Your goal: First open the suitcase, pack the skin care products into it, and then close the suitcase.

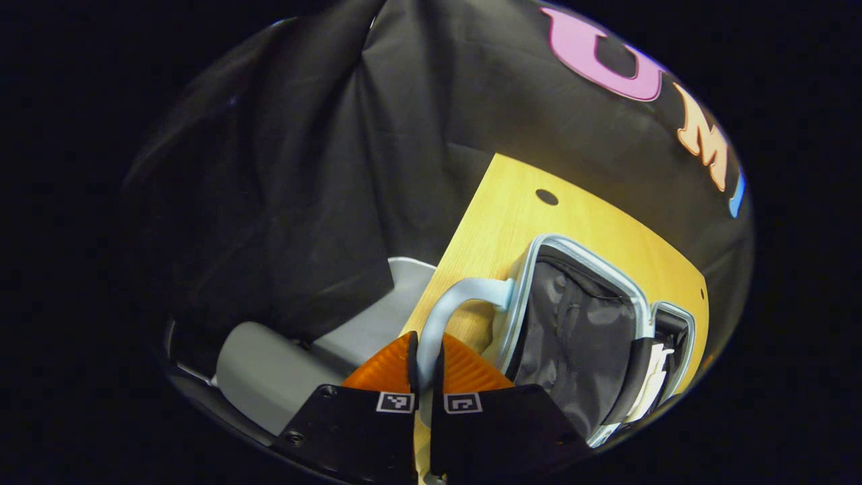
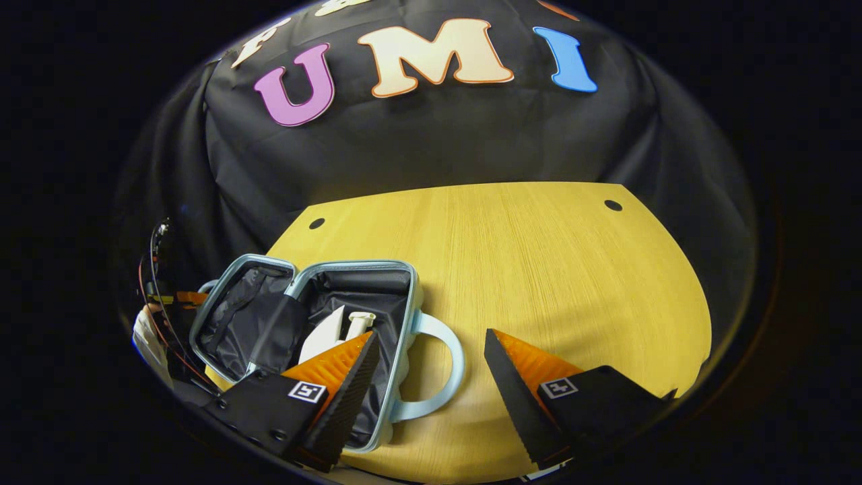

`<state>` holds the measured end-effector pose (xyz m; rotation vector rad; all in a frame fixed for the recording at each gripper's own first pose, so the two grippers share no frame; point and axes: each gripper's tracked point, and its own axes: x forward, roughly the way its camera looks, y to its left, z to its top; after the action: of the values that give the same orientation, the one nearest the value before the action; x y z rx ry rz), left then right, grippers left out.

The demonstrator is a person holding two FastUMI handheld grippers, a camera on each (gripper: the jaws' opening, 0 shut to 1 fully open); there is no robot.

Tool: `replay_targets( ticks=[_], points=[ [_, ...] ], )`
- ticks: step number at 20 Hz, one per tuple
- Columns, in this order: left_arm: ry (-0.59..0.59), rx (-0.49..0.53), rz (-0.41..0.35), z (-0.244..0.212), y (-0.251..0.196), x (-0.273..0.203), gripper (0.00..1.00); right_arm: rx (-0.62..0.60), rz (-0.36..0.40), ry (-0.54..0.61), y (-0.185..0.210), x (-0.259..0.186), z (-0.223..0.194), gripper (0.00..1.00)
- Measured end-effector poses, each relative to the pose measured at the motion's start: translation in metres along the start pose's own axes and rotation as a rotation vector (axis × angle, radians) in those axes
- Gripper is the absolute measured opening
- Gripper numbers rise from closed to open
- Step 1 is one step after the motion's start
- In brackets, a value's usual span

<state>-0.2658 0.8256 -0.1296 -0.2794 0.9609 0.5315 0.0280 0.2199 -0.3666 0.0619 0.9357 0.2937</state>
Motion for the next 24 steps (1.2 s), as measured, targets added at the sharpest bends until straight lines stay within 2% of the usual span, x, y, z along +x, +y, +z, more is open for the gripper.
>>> replay_targets(
  ticks=[6,11,15,24],
  points=[
    [-0.152,0.083,-0.051,0.044,-0.053,-0.088,0.01,-0.021,0.067,-0.04,0.0,-0.005,0.009,0.99],
    [-0.238,0.185,-0.108,0.067,-0.124,-0.137,0.0,-0.008,0.084,-0.065,-0.023,-0.015,0.015,0.97],
    [-0.285,0.222,-0.171,0.077,-0.177,-0.167,0.0,0.012,0.077,-0.075,-0.05,-0.025,0.013,0.97],
    [-0.325,0.187,-0.413,0.068,-0.31,-0.202,0.0,0.063,0.04,-0.107,-0.112,-0.055,0.008,0.97]
  ],
)
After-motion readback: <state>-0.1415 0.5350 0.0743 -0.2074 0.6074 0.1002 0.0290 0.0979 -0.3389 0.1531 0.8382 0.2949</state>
